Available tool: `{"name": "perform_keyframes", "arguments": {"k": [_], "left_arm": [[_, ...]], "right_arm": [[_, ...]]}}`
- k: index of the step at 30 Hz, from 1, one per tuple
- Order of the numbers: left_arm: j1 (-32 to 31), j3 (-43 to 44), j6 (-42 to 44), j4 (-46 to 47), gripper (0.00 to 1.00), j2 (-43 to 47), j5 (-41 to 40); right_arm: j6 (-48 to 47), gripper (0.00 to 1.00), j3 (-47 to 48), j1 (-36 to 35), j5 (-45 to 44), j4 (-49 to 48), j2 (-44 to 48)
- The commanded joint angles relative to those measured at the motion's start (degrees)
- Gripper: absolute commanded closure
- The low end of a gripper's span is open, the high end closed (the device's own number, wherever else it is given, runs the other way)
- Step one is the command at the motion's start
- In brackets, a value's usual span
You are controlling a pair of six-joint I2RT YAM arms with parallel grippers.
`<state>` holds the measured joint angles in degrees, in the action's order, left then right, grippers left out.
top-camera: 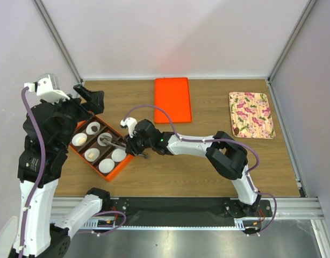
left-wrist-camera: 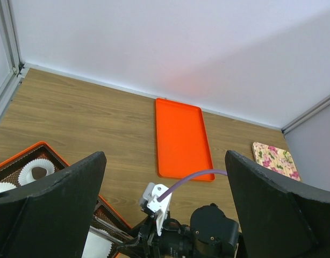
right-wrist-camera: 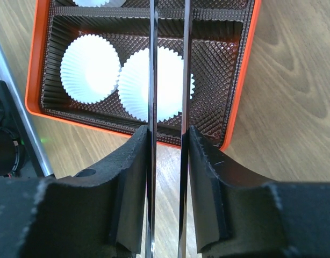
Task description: Pack the chocolate
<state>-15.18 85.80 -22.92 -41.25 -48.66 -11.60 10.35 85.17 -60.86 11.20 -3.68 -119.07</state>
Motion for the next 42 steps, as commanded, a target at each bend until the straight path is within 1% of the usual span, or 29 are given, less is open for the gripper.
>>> {"name": "perform_keyframes", "arguments": {"k": [1,10,12,20,23,25,28,29,30,31,33,34,35,36,37,38,39,40,42], "left_arm": [[0.59,-0.28,0.68,1.79,0.0,0.24,0.96],[0.59,0.07,0.94,1.62,0.0,-0.03,1.57],[0.59,0.07,0.94,1.7,0.0,-0.38,2.63],[0.59,0.33,0.77,2.06,0.0,-1.87,8.34],[0.59,0.68,0.94,0.92,0.0,-2.93,9.66],[0.59,0.77,1.21,0.83,0.0,-3.28,10.36],[0.59,0.86,1.82,0.21,0.0,-4.24,10.89],[0.59,0.86,2.0,-0.4,0.0,-4.94,11.15],[0.59,0.6,2.0,-0.58,0.0,-5.12,12.55],[0.59,0.25,2.0,-0.67,0.0,-5.21,12.91],[0.59,-2.29,1.48,-0.23,0.0,-4.6,14.23],[0.59,-4.48,1.21,0.38,0.0,-4.08,15.71],[0.59,-5.46,1.21,0.65,0.0,-4.07,16.25],[0.59,-6.42,1.12,0.74,0.0,-4.16,17.3],[0.59,-8.44,1.12,1.0,0.0,-4.24,18.27],[0.59,-9.5,1.12,1.26,0.0,-4.33,20.62],[0.59,-10.55,1.12,1.53,0.0,-4.42,21.69],[0.59,-12.83,1.12,2.31,0.0,-4.42,22.49],[0.5,-15.47,0.25,3.37,0.0,-4.16,24.85]], "right_arm": [[-1.65,0.63,2.9,-0.84,-1.88,-1.76,-0.55],[-2.09,0.6,4.48,-0.93,-2.15,-1.59,-1.08],[-2.35,0.58,4.83,-0.84,-2.59,-1.24,-0.91],[-3.84,0.58,7.03,-0.93,-4.78,-0.45,0.67],[-4.63,0.59,7.21,-0.93,-5.84,-0.8,2.6],[-5.42,0.59,6.51,-1.01,-8.11,0.08,5.85],[-6.04,0.6,1.68,-0.75,-11.11,0.43,12.79],[-6.04,0.6,0.45,-0.32,-14.68,1.3,14.89],[-5.78,0.6,-0.69,0.99,-15.94,3.4,16.66],[-5.43,0.6,-3.83,2.14,-17.34,5.33,20.41],[-3.59,0.6,-7.63,4.77,-19.72,8.59,23.95],[-2.62,0.6,-10.87,8.35,-21.12,11.21,28.06],[-2.61,0.6,-12.64,10.13,-21.13,11.24,29.93],[-1.83,0.6,-13.96,12.41,-22.61,14.37,32.12],[-1.21,0.6,-15.89,16.7,-23.24,16.32,34.06],[-0.69,0.6,-16.6,19.61,-23.59,20.08,37.64],[0.71,0.6,-17.13,22.16,-24.29,21.95,39.16],[1.33,0.6,-18.53,27.84,-24.47,23.62,40.57],[2.39,0.6,-19.94,33.41,-23.52,27.49,44.0]]}}
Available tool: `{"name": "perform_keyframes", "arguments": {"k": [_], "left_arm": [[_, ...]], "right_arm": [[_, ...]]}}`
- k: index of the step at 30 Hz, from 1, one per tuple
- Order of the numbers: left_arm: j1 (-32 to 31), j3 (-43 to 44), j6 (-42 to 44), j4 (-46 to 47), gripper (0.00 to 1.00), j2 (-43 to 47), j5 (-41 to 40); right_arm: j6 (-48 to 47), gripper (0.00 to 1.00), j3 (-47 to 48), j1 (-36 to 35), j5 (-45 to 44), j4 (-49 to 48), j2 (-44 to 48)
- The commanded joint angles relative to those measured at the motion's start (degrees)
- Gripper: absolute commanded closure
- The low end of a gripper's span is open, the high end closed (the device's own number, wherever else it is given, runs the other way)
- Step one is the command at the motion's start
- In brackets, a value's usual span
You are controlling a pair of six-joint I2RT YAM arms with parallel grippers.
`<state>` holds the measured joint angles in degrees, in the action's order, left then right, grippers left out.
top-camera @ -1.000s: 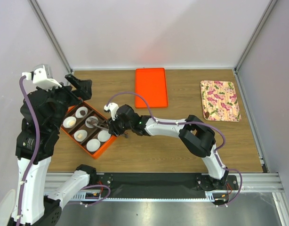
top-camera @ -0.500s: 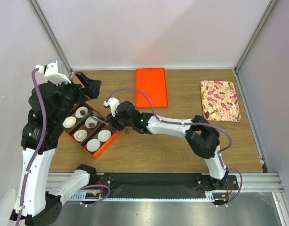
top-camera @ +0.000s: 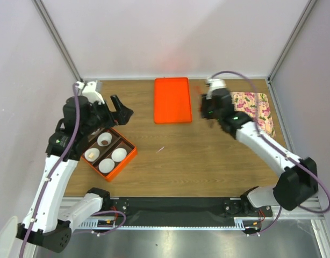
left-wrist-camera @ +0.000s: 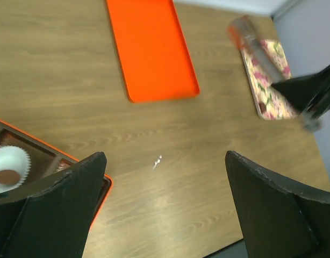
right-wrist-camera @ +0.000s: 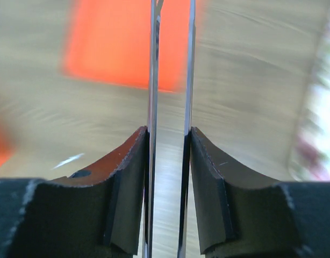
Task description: Pack the chocolate
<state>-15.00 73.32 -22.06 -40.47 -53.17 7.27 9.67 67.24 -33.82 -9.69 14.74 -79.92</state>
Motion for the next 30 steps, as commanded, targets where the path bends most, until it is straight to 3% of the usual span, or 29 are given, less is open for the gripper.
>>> {"name": "perform_keyframes", "arguments": {"k": [1,8,30], "left_arm": [[0.33,-5.88,-0.96,4.5,0.0,0.87,7.05],[-1.78,-12.58,-0.96,6.54,0.0,1.14,8.73],[-1.87,-14.87,-0.52,8.39,0.0,1.05,10.49]], "right_arm": [[3.33,0.59,-2.81,12.14,-2.61,10.12,5.56],[7.64,0.6,-5.71,28.09,-1.92,21.99,7.76],[5.88,0.57,-12.92,31.36,1.6,19.71,7.32]]}}
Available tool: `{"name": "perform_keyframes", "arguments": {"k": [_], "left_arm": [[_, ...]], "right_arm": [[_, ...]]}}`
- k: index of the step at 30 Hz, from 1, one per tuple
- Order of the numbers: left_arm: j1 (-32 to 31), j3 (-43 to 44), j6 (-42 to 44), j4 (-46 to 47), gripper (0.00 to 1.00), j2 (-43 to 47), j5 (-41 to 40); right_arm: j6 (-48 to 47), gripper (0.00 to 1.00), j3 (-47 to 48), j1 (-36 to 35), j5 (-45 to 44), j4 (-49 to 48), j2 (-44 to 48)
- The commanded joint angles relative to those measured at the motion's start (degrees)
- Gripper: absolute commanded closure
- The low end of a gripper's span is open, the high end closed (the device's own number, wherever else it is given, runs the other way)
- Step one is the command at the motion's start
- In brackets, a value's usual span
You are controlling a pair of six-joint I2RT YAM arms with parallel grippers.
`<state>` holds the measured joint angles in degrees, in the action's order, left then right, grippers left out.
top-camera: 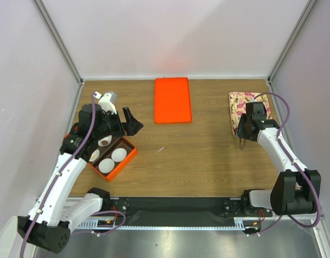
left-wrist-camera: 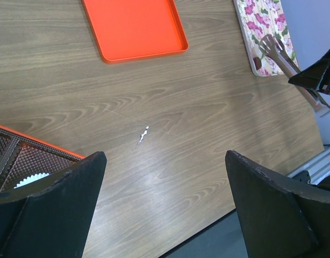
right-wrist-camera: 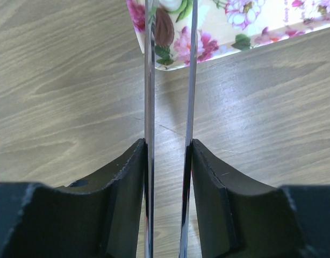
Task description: Pack the chocolate
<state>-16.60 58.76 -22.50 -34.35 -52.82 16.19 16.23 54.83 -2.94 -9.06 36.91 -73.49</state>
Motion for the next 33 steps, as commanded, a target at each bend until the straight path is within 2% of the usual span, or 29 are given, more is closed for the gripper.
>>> {"name": "perform_keyframes", "arguments": {"k": [1,13,33], "left_arm": [[-0.36,-0.32,-0.09,2.27,0.0,0.79,1.57],[-0.27,-0.14,-0.53,2.45,0.0,1.14,1.57],[-0.27,-0.14,-0.17,2.36,0.0,1.14,1.74]], "right_arm": [[-0.85,0.57,-0.6,0.65,1.76,-2.8,0.81],[-1.02,0.58,1.07,0.74,-0.08,-2.81,3.97],[-2.08,0.57,-2.97,0.74,1.76,-4.47,4.15]]}}
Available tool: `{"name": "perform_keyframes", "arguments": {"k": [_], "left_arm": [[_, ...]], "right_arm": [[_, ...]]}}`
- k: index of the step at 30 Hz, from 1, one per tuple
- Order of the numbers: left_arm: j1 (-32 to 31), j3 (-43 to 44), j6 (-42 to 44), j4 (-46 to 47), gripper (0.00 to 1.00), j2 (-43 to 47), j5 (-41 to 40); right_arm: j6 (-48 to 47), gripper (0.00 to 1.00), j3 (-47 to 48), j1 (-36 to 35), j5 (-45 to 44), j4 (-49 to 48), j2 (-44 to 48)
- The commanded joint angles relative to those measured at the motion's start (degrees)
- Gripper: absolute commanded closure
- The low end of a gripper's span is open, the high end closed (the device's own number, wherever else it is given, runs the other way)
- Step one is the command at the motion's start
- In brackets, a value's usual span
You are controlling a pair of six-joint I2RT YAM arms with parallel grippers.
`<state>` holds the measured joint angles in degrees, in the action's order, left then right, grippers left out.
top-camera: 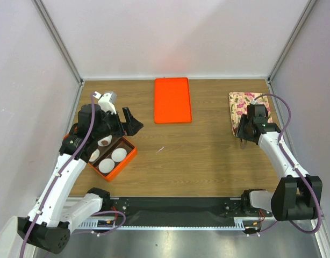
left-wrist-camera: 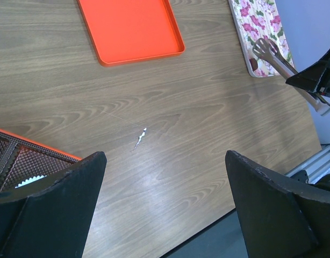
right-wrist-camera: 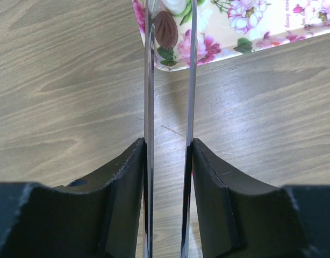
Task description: Pack the chocolate
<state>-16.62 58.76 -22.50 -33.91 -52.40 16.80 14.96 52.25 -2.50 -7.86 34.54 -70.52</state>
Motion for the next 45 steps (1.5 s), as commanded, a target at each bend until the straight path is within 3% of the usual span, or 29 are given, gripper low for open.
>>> {"name": "perform_keyframes", "arguments": {"k": [1,24,32,45], "left_arm": [[-0.25,-0.14,-0.17,1.83,0.0,0.81,1.22],[-0.25,0.13,-0.35,1.74,0.0,1.16,1.13],[-0.25,1.0,-0.26,1.66,0.0,0.72,0.52],[-0.25,16.2,0.71,-3.26,0.01,-3.93,-10.55]], "right_arm": [[-0.81,0.56,-0.39,0.31,0.91,-2.11,1.09],[-0.28,0.57,-0.04,0.39,-1.64,-0.09,-2.78],[-0.2,0.64,1.45,0.57,-2.86,-0.71,-2.08],[-0.2,0.66,9.71,-3.82,-0.85,0.79,2.14]]}}
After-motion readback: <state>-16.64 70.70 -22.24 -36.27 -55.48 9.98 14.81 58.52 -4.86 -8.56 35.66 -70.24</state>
